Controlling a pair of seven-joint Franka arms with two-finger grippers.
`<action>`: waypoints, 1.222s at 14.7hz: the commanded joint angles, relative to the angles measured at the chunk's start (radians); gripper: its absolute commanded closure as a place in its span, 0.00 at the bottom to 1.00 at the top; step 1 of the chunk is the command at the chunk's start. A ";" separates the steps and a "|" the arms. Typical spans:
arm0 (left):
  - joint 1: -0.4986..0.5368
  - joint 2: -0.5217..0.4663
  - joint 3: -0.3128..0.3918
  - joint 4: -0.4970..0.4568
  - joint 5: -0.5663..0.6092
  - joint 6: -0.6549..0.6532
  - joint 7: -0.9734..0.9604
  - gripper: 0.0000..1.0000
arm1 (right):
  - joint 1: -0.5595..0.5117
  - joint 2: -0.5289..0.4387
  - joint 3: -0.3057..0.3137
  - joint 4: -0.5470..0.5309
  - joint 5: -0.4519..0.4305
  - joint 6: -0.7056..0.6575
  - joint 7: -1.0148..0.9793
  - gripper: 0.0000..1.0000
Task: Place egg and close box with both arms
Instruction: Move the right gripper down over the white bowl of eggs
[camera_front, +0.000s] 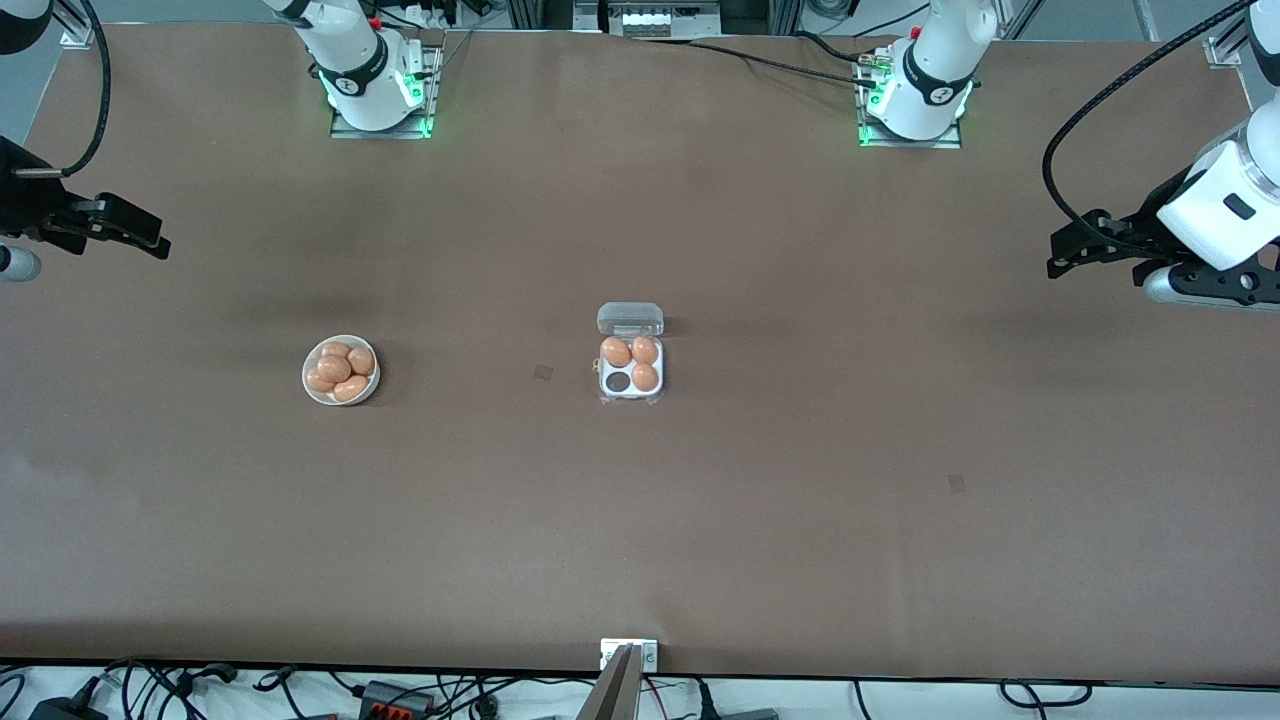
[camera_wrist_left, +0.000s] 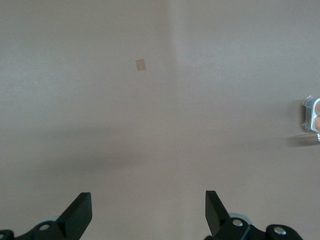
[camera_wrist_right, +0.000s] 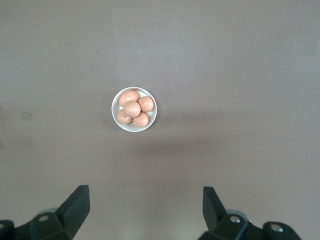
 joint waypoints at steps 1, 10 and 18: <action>0.001 -0.005 -0.002 0.012 -0.001 -0.018 0.008 0.00 | -0.010 -0.038 0.012 -0.047 -0.011 0.017 0.000 0.00; 0.002 -0.007 -0.002 0.009 -0.001 -0.021 0.001 0.00 | -0.005 -0.033 0.015 -0.059 -0.015 0.045 -0.003 0.00; 0.007 -0.033 -0.027 -0.010 0.028 -0.027 -0.038 0.00 | 0.051 0.109 0.015 -0.214 -0.015 0.275 0.020 0.00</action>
